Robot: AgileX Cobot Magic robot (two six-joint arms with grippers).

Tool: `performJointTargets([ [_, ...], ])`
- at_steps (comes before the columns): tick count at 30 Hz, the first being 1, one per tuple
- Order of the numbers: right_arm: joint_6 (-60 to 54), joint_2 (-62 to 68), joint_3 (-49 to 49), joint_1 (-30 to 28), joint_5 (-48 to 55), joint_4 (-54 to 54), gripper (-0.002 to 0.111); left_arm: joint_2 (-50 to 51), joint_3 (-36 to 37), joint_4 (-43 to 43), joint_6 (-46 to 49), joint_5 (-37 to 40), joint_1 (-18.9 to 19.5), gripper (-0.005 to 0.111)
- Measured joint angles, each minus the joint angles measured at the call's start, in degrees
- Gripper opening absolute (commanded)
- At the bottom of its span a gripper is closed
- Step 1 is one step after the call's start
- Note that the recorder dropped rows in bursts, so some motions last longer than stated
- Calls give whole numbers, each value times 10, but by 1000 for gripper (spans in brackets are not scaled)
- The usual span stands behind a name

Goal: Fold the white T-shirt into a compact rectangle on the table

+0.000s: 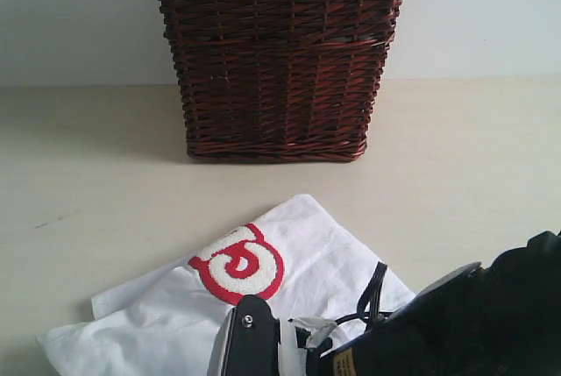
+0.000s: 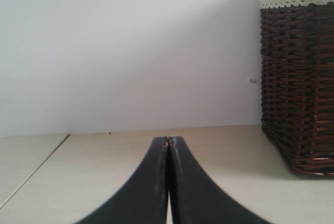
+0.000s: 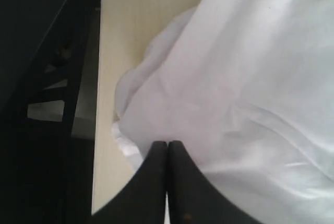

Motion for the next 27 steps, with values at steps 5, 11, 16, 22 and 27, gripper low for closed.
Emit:
performJointTargets([
  [5,-8,-10,-3,0,-16,12,0,0,0,0,0,0,0,0],
  [11,-17,42,-62,0,105,25,0,0,0,0,0,0,0,0],
  [16,132,41,-72,0,45,-152,0,0,0,0,0,0,0,0],
  [22,274,17,-96,0,31,-277,0,0,0,0,0,0,0,0],
  [27,260,-30,-166,-4,301,-278,0,0,0,0,0,0,0,0],
])
